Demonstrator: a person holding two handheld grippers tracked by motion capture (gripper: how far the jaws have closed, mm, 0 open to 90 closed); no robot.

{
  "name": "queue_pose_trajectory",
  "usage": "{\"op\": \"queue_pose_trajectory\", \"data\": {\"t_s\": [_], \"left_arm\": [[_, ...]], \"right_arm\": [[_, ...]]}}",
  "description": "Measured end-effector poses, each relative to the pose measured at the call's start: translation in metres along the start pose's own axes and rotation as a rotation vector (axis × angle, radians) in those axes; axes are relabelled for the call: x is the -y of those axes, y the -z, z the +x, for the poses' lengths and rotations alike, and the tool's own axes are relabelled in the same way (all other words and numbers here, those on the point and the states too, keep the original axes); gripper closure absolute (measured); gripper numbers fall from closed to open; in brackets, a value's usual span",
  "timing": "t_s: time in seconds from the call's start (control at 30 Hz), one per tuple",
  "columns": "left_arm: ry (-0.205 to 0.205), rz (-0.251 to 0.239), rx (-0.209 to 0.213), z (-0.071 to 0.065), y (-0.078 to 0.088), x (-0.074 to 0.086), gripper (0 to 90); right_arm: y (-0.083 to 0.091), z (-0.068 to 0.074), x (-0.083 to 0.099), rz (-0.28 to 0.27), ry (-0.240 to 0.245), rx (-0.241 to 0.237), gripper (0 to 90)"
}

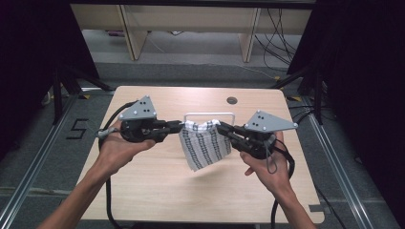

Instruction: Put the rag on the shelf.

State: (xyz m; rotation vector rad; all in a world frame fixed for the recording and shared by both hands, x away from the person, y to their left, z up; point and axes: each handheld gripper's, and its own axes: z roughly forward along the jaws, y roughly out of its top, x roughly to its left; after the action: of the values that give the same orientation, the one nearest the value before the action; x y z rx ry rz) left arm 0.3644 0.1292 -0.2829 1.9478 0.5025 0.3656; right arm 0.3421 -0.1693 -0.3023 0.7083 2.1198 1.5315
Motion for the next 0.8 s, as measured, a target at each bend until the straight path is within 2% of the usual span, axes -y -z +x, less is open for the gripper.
{"op": "queue_pose_trajectory", "data": {"t_s": [0.03, 0.07, 0.13, 0.2, 0.23, 0.43, 0.53, 0.63, 0.8], "left_arm": [[0.001, 0.002, -0.004, 0.002, -0.001, -0.002, 85.7], [0.001, 0.006, -0.009, 0.003, -0.003, -0.003, 85.7], [0.007, 0.009, -0.020, 0.007, -0.006, -0.006, 85.7], [0.008, 0.013, -0.028, 0.010, -0.011, -0.009, 85.7], [0.014, 0.008, -0.028, 0.012, -0.013, -0.011, 85.7], [0.014, 0.013, -0.055, 0.021, -0.025, -0.024, 85.7], [0.023, -0.004, -0.064, 0.025, -0.030, -0.031, 85.7], [0.031, -0.014, -0.078, 0.031, -0.034, -0.037, 85.7], [0.071, -0.040, -0.087, 0.045, -0.044, -0.044, 85.7]], "right_arm": [[-0.001, -0.002, 0.000, 0.001, -0.003, 0.001, 86.8], [-0.001, -0.006, -0.001, 0.000, 0.018, 0.011, 86.7], [-0.003, -0.011, 0.000, -0.001, -0.015, 0.016, 86.8], [-0.005, -0.015, -0.001, -0.001, -0.008, 0.027, 86.8], [-0.006, -0.017, -0.001, 0.000, -0.021, 0.017, 86.7], [-0.011, -0.028, -0.006, 0.002, -0.050, 0.050, 86.7], [-0.015, -0.034, -0.009, -0.011, -0.041, 0.061, 86.7], [-0.018, -0.040, -0.012, -0.011, -0.059, 0.067, 86.7], [-0.023, -0.051, -0.016, -0.021, -0.078, 0.077, 86.7]]}}
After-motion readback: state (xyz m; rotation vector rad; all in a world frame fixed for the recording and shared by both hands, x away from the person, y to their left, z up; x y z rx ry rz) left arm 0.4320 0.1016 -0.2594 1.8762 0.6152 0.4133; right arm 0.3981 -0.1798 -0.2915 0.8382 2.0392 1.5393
